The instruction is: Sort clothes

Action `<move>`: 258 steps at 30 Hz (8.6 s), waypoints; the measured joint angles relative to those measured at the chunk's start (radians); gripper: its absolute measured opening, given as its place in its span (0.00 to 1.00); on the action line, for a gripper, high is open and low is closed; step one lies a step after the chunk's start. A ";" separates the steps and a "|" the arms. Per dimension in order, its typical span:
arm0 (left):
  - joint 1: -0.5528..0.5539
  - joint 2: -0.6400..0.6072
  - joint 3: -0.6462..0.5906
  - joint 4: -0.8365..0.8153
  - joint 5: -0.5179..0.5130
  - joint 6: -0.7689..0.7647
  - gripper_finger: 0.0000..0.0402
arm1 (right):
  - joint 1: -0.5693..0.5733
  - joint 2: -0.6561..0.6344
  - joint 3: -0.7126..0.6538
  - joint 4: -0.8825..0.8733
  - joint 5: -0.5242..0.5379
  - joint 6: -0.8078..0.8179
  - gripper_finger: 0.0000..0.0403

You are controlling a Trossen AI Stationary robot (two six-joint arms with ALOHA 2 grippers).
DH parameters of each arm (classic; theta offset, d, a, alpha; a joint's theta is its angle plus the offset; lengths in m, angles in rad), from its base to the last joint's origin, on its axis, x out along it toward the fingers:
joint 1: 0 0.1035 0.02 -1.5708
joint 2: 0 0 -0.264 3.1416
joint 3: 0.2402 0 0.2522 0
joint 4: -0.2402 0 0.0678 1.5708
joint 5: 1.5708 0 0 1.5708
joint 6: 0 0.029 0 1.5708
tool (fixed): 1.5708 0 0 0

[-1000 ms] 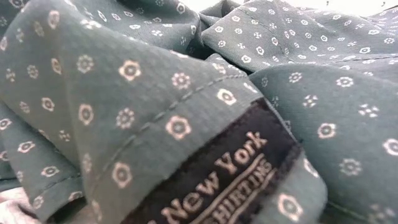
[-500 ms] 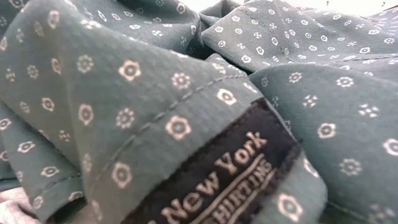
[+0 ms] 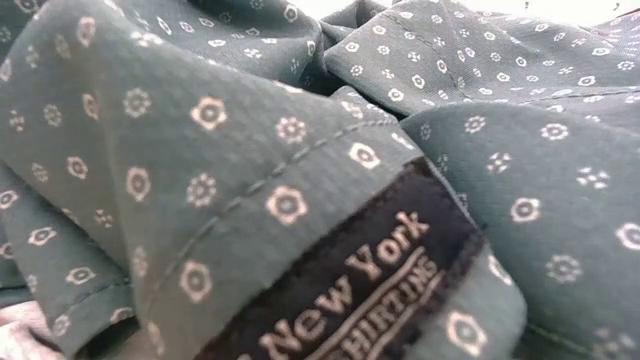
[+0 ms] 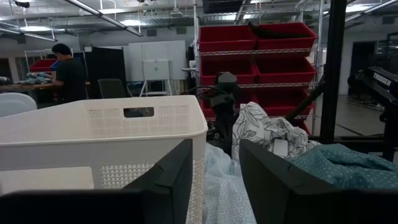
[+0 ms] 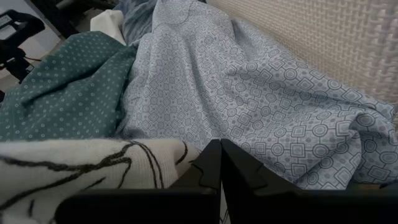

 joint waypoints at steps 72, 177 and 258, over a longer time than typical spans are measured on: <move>0.000 0.000 0.000 0.000 0.000 0.000 0.34 | 0.000 0.009 0.000 -0.008 0.263 -0.351 0.02; 0.000 0.000 0.000 0.001 0.000 0.000 0.34 | 0.112 1.574 1.661 -0.900 0.238 -0.265 0.12; 0.000 0.000 0.000 0.001 0.000 0.000 0.34 | 0.235 1.411 1.638 -0.704 0.501 -0.266 0.00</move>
